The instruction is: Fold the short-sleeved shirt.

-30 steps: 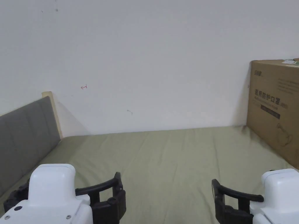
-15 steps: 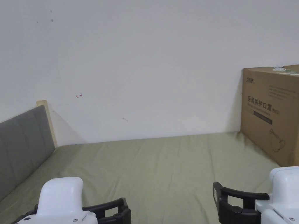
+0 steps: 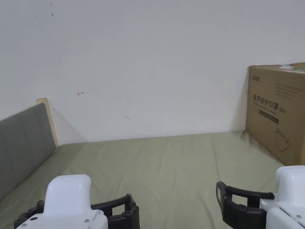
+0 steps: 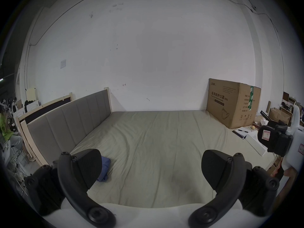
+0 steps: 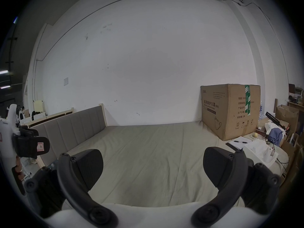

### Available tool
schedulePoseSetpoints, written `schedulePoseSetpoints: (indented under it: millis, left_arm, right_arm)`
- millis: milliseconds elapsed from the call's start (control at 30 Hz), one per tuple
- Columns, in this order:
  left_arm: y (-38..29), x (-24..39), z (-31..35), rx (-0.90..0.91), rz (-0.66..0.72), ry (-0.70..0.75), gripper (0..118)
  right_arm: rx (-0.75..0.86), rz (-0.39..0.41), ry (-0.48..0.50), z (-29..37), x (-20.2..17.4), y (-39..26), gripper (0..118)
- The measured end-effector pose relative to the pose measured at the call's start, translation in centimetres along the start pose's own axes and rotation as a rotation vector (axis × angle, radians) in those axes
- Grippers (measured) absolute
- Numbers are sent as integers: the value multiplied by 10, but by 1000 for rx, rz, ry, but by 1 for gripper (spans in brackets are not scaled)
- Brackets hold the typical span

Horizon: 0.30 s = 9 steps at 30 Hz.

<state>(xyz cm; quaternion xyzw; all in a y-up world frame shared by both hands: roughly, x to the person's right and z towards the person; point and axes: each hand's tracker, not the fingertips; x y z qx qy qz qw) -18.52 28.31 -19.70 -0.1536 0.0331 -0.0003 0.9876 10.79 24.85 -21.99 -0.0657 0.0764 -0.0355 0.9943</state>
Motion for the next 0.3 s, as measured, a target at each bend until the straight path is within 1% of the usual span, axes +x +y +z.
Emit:
schedulePoseSetpoints:
  millis: [133, 200, 300]
  left_arm:
    - [-1, 1, -3, -14, 9, 4, 118]
    - [-2, 1, -2, -7, 8, -18, 118]
    - [-3, 4, -2, -7, 15, -5, 118]
  right_arm:
    - [0, 11, -2, -2, -1, -1, 118]
    - [0, 5, -2, -2, 0, -2, 118]
    - [0, 2, -4, -3, 0, -2, 118]
